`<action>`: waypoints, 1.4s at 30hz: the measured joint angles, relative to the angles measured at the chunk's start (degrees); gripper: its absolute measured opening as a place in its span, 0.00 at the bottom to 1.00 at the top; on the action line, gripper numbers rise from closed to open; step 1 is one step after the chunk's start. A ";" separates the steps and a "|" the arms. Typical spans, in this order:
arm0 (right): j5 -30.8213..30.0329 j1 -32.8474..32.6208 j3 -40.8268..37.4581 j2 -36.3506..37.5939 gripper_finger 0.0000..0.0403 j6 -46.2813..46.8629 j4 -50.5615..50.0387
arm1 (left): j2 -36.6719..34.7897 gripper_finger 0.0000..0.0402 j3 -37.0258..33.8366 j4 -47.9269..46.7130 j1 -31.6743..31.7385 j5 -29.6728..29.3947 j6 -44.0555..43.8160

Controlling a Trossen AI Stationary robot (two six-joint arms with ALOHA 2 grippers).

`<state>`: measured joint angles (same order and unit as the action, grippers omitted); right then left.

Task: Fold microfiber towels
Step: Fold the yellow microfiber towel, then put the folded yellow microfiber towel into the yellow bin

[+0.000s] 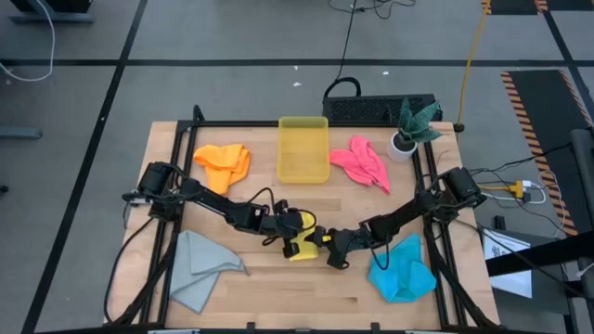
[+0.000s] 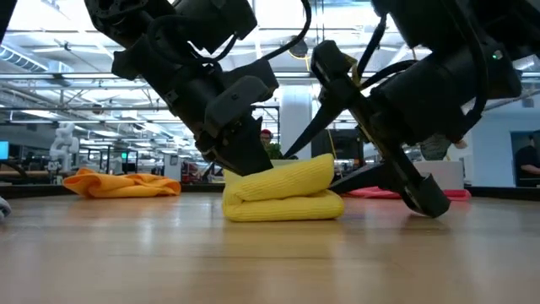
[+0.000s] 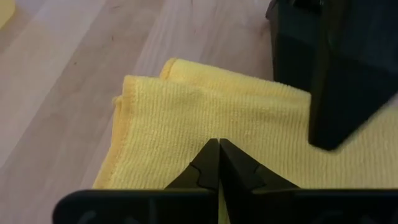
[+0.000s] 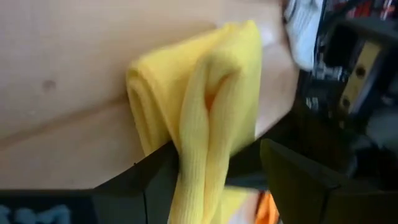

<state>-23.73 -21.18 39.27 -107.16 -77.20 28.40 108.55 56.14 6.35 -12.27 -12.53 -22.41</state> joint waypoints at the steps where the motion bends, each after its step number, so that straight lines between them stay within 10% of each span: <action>1: -2.05 -0.46 -0.02 0.38 0.53 0.05 -0.19 | 0.00 0.04 0.00 0.03 0.00 0.00 0.26; 17: 7.72 2.34 -0.15 1.64 0.47 3.47 -0.67 | 0.00 0.01 0.00 1.28 0.00 0.00 1.13; 31: 12.39 6.12 -0.13 1.58 0.19 6.10 -1.00 | -11.86 0.01 0.76 -8.55 -3.19 -1.11 0.99; 42: 9.42 5.50 -0.13 1.09 0.02 19.30 7.05 | -18.27 0.01 0.74 -23.54 -10.92 -13.46 -6.44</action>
<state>-14.32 -15.69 39.13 -106.07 -57.90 35.44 90.28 56.88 -17.20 -23.19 -25.99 -28.85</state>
